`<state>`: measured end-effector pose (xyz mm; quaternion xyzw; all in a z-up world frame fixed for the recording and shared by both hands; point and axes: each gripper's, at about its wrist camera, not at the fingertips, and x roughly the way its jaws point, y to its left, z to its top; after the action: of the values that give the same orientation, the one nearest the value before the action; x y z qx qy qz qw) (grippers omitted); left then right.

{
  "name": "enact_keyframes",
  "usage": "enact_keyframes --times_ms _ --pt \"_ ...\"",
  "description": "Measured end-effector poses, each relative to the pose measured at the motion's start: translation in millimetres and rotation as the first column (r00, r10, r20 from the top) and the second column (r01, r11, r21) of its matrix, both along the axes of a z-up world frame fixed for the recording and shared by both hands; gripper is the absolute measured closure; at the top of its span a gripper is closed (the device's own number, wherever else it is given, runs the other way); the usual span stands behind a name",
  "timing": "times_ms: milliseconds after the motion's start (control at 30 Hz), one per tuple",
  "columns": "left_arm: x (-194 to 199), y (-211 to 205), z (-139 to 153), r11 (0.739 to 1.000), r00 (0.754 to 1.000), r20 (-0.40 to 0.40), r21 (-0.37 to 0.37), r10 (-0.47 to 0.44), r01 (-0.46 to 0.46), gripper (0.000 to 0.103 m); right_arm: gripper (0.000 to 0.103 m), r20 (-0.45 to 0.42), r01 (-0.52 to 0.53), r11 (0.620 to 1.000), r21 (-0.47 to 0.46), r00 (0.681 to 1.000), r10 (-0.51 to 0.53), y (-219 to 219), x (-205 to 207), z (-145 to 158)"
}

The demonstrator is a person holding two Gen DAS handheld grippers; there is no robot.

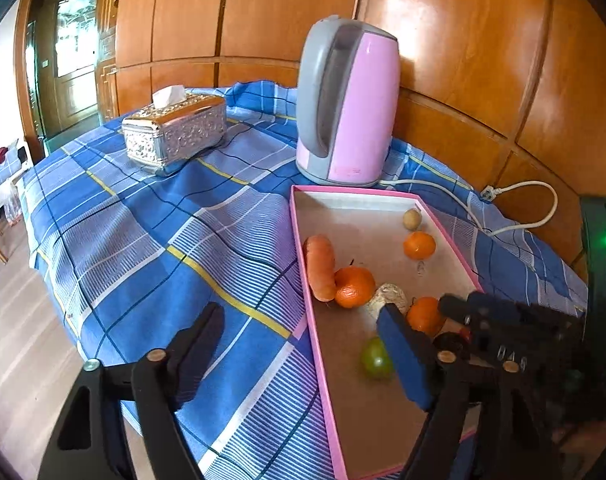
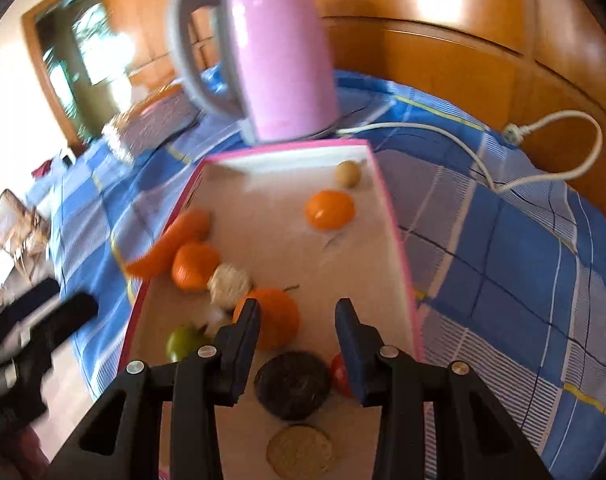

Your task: Organize fruits

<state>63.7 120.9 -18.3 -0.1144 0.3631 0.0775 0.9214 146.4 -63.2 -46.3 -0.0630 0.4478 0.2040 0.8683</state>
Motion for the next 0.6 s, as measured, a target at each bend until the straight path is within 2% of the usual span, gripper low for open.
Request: enact_keyframes --times_ms 300,533,600 --pt "-6 -10 7 1.000 1.000 0.025 0.022 0.000 0.000 0.006 0.064 0.020 0.020 1.000 -0.009 1.000 -0.020 -10 -16 3" --pt "-18 -20 18 0.998 0.998 0.061 0.057 -0.010 0.006 0.000 0.063 0.065 0.072 0.997 0.012 0.995 -0.073 -22 -42 17" --pt "-22 -24 20 0.998 0.998 0.063 0.061 -0.014 0.010 0.000 0.059 0.081 0.097 0.995 0.011 0.992 -0.097 -28 -49 20"
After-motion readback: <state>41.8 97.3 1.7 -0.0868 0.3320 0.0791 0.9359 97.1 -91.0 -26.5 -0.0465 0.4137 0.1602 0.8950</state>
